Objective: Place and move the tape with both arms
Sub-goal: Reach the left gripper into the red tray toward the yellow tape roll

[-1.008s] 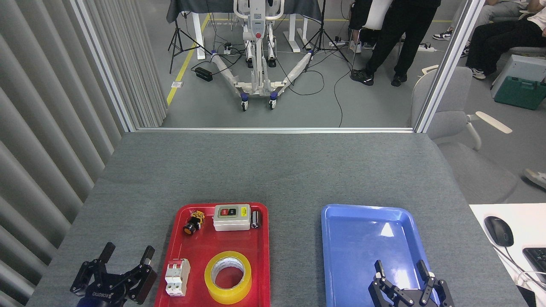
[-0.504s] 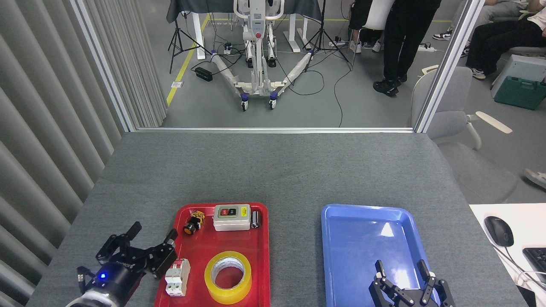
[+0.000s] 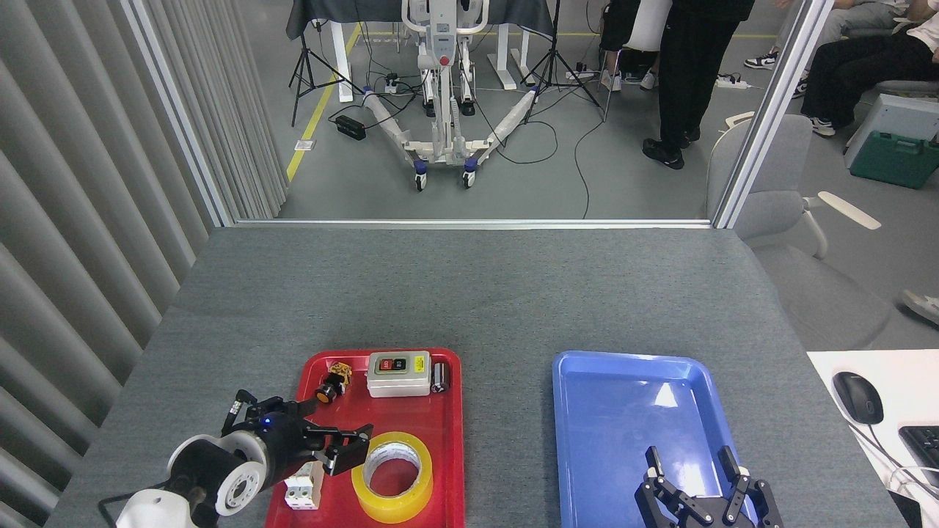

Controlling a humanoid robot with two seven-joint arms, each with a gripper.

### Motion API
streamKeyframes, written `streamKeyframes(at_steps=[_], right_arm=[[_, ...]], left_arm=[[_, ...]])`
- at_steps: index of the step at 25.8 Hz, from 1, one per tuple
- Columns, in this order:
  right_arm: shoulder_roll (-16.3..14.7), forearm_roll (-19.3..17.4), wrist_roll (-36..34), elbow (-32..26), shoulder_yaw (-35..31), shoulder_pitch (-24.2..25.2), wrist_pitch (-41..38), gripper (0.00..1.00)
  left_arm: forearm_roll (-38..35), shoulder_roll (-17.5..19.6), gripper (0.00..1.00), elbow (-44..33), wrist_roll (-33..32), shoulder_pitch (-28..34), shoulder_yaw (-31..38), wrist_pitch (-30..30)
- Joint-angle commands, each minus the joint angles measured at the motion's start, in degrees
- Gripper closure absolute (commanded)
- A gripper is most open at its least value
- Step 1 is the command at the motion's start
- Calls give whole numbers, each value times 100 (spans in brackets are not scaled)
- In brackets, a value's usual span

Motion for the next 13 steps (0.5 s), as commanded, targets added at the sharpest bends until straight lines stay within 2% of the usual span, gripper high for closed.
streamKeyframes(at_steps=[1, 5, 13], right_arm=[[-2, 0, -17, -5, -1, 7, 10, 0], [7, 0, -17, -5, -1, 7, 10, 0], [7, 0, -17, -5, -1, 7, 10, 0]], left_arm=[[-20, -18, 1, 494, -456, -360, -211, 14], [-29, -115, 1, 1100, -974, -694, -440, 5], [-90, -255, 1, 1513, -1045, -878, -493, 14]])
